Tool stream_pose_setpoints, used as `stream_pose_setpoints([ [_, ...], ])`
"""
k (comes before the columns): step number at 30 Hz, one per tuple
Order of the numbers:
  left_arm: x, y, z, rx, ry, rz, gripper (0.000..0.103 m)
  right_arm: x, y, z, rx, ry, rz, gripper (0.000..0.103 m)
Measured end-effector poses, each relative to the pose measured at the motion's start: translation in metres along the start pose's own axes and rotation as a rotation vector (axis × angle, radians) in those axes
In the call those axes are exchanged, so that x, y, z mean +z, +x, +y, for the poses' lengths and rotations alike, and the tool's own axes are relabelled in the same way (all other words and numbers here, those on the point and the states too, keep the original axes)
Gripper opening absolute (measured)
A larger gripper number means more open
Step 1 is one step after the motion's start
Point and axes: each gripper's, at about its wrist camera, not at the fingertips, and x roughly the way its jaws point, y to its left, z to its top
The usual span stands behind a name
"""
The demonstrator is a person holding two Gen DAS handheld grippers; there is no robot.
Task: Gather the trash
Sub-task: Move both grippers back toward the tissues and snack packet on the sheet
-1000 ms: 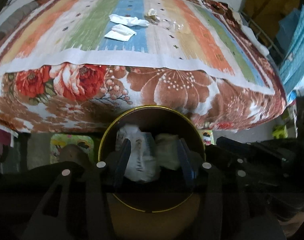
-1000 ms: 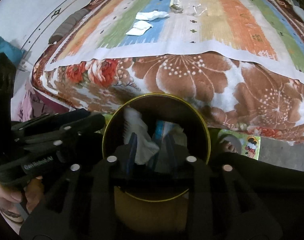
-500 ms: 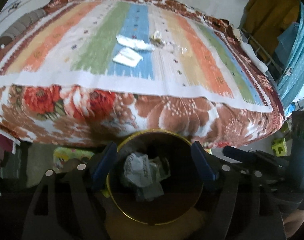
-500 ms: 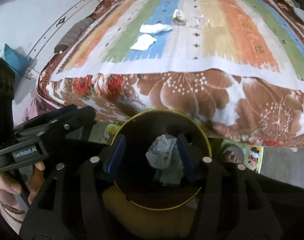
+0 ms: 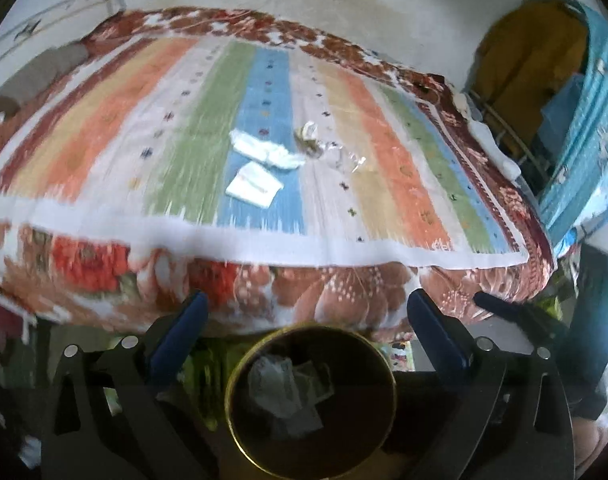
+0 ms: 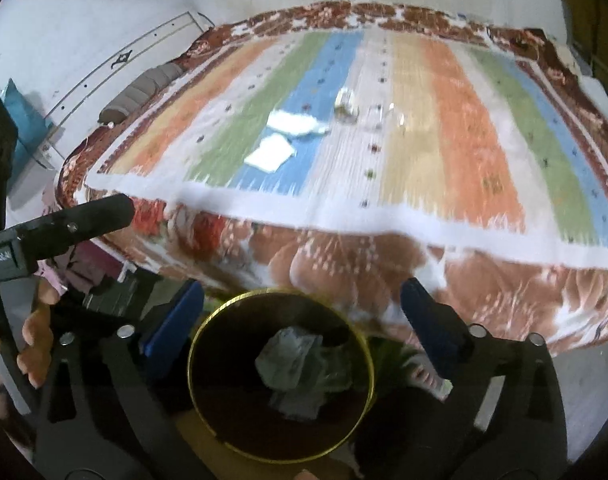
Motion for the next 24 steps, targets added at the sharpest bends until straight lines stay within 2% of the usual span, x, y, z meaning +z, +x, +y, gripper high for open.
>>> stream_pose_setpoints([
  [2,0.010,0.005,0.000,0.032,0.027,-0.014,0.097,0.009,0.002,-0.004,-0.002,0.005,-0.002,0.094],
  [8,0.031,0.015,0.006,0.080,0.001,-0.030,0.097,0.028,0.006,-0.007,0.013,0.008,-0.021,0.094],
  [12,0.043,0.010,0.005,0.078,0.027,-0.063,0.097,0.041,0.011,-0.004,-0.023,-0.032,-0.038,0.094],
  [19,0.073,0.025,0.032,0.046,-0.062,-0.038,0.097,0.072,0.026,-0.008,-0.133,-0.075,-0.084,0.094],
  [24,0.090,0.043,0.050,0.065,-0.112,-0.038,0.097,0.092,0.042,-0.015,-0.135,-0.069,-0.094,0.094],
])
